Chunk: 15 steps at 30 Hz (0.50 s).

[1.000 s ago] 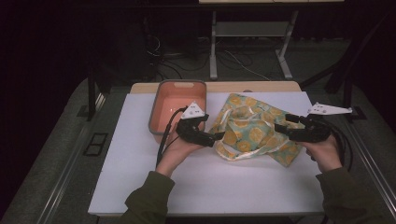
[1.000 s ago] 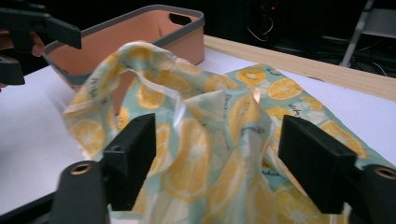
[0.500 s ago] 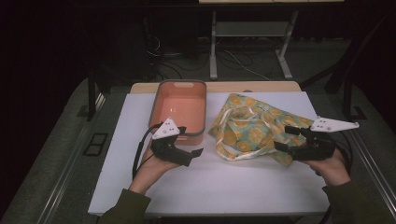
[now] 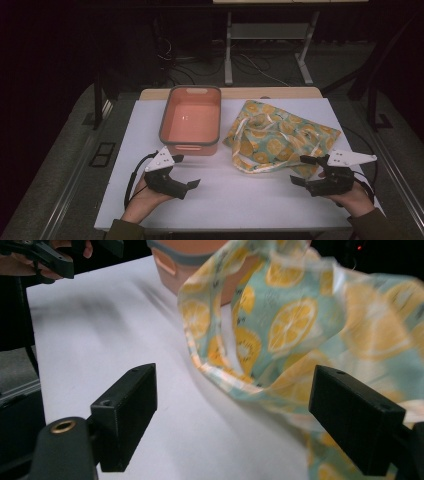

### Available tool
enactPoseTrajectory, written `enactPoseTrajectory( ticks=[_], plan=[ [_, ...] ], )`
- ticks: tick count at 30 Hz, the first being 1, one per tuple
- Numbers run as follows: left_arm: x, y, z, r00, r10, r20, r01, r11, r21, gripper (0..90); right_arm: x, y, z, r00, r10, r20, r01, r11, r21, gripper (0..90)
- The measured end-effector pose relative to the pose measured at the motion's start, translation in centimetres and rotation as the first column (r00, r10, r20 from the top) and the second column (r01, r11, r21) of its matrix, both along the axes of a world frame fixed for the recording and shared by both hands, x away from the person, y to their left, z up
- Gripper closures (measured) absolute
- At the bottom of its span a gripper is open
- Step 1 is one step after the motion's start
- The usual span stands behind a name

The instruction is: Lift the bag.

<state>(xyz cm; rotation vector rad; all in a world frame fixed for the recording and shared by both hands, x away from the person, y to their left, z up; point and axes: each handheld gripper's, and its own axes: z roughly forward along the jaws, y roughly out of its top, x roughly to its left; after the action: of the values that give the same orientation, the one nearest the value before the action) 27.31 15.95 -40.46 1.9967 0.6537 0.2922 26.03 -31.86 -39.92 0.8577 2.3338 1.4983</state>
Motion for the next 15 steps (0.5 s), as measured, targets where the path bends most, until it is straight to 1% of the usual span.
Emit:
enactPoseTrajectory(
  ticks=[2, 4, 6, 7, 8, 9, 11, 12, 13, 15],
  plan=[
    [-0.1, 0.4, -0.5, 1.0000, -0.001, -0.006, 0.001, 1.0000, 0.008, 1.3, -0.2, 0.0, -0.9, 1.0000, 0.000, -0.009, 0.000, 1.000, -0.004, 17.9],
    [-0.3, 0.8, -0.9, 0.9999, 0.007, -0.011, -0.007, 1.0000, 0.005, 1.1, -0.4, 0.0, -1.8, 0.9997, -0.002, -0.023, 0.002, 1.000, -0.011, 16.4],
    [-0.4, 1.2, -1.3, 0.9997, 0.013, -0.020, -0.013, 0.9999, -0.002, 0.5, -0.4, 0.0, -2.6, 0.9992, -0.001, -0.041, 0.000, 1.000, -0.029, 15.4],
    [-0.4, 1.3, -1.5, 0.9997, 0.010, -0.023, -0.010, 0.9999, -0.003, 0.2, -0.4, 0.0, -3.0, 0.9988, -0.012, -0.049, 0.010, 0.999, -0.031, 15.4],
    [-0.5, 1.4, -1.7, 0.9997, 0.009, -0.024, -0.009, 1.0000, 0.000, 0.0, -0.3, -0.1, -3.3, 0.9982, -0.020, -0.056, 0.019, 0.999, -0.028, 15.4],
    [-0.5, 1.4, -1.9, 0.9997, 0.012, -0.020, -0.012, 0.9998, 0.014, 0.0, -0.2, -0.2, -3.5, 0.9978, -0.024, -0.061, 0.023, 0.999, -0.028, 15.4],
    [-0.5, 1.5, -2.2, 0.9996, 0.014, -0.026, -0.013, 0.9992, 0.039, 0.0, 0.0, -0.2, -3.9, 0.9974, -0.043, -0.058, 0.040, 0.998, -0.048, 15.3],
    [-0.5, 1.5, -2.4, 0.9991, 0.019, -0.037, -0.018, 0.9990, 0.041, 0.0, 0.1, -0.2, -4.0, 0.9973, -0.048, -0.054, 0.046, 0.998, -0.051, 15.3],
    [-0.4, 1.6, -2.6, 0.9988, 0.016, -0.046, -0.015, 0.9993, 0.034, 0.0, 0.2, -0.3, -4.1, 0.9972, -0.055, -0.051, 0.053, 0.997, -0.052, 14.8],
    [-0.3, 1.5, -2.8, 0.9985, 0.017, -0.053, -0.015, 0.9991, 0.040, 0.0, 0.5, -0.3, -4.3, 0.9964, -0.068, -0.052, 0.065, 0.996, -0.056, 14.0]
  ],
)
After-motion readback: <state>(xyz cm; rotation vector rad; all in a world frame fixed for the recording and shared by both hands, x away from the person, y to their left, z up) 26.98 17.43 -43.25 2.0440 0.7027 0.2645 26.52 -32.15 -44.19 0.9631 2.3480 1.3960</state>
